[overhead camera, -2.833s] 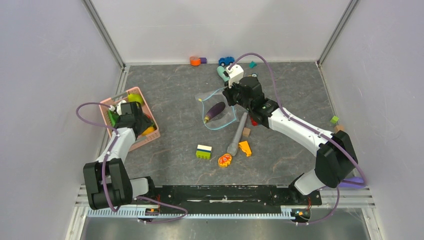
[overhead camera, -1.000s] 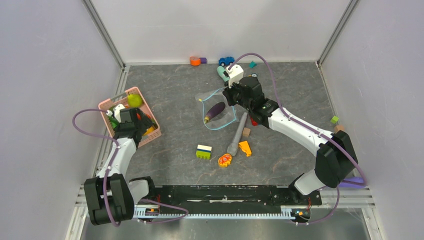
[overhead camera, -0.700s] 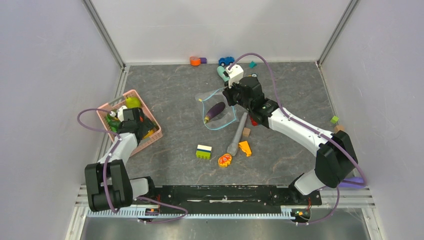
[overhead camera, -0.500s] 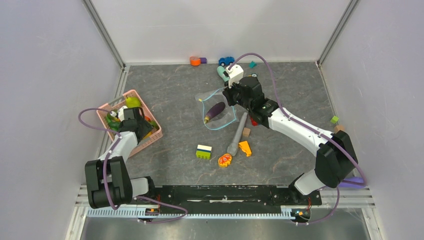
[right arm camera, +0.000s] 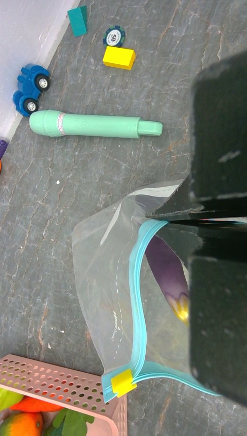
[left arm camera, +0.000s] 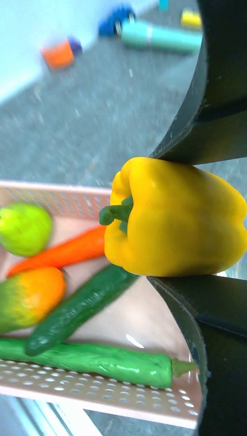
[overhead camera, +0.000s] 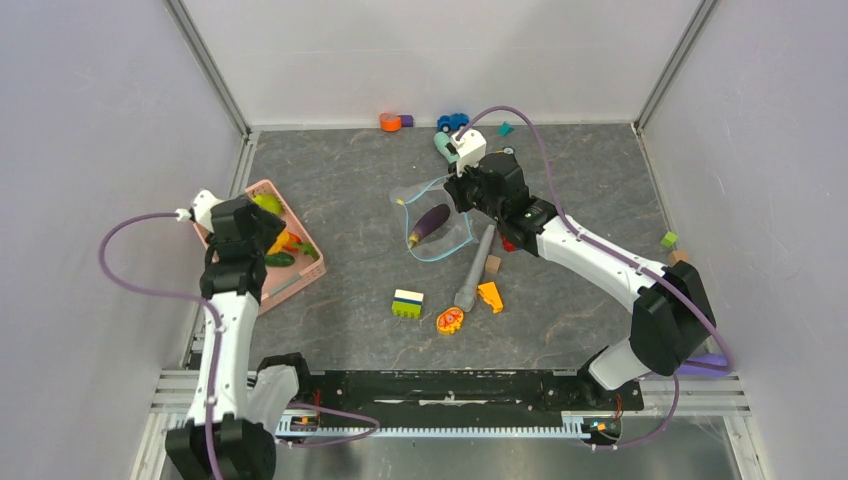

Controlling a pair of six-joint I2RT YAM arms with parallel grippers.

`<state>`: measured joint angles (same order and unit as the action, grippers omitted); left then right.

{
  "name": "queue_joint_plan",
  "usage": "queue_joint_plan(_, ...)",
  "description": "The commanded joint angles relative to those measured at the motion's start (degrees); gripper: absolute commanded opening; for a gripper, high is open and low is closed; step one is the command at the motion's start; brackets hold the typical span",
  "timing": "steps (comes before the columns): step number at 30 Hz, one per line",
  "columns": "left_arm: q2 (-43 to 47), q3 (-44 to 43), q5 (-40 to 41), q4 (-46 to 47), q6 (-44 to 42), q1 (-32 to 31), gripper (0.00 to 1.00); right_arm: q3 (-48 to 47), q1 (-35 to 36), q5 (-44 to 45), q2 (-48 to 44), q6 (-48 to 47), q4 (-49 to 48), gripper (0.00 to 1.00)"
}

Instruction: Place the food in the zip-top bag and seal the zipper

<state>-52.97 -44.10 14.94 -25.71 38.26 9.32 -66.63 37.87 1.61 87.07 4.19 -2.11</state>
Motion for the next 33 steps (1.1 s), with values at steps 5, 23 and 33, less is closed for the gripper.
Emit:
queue_joint_plan(5, 9.4, -5.0, -22.4, 1.8, 7.6, 0.0, 0.33, -1.1, 0.1, -1.5, -2.0, -0.3, -1.6, 0.04)
queue_joint_plan(23, -8.3, -12.2, -12.1, 22.3, -1.7, -55.6, 0.27, -2.0, 0.1, -0.6, -2.3, 3.2, 1.7, 0.04)
queue_joint_plan(33, -20.0, -15.4, 16.1, 23.1, -6.6, -66.9, 0.27, -2.7, -0.4, -0.7, -3.2, 4.6, 4.6, 0.05)
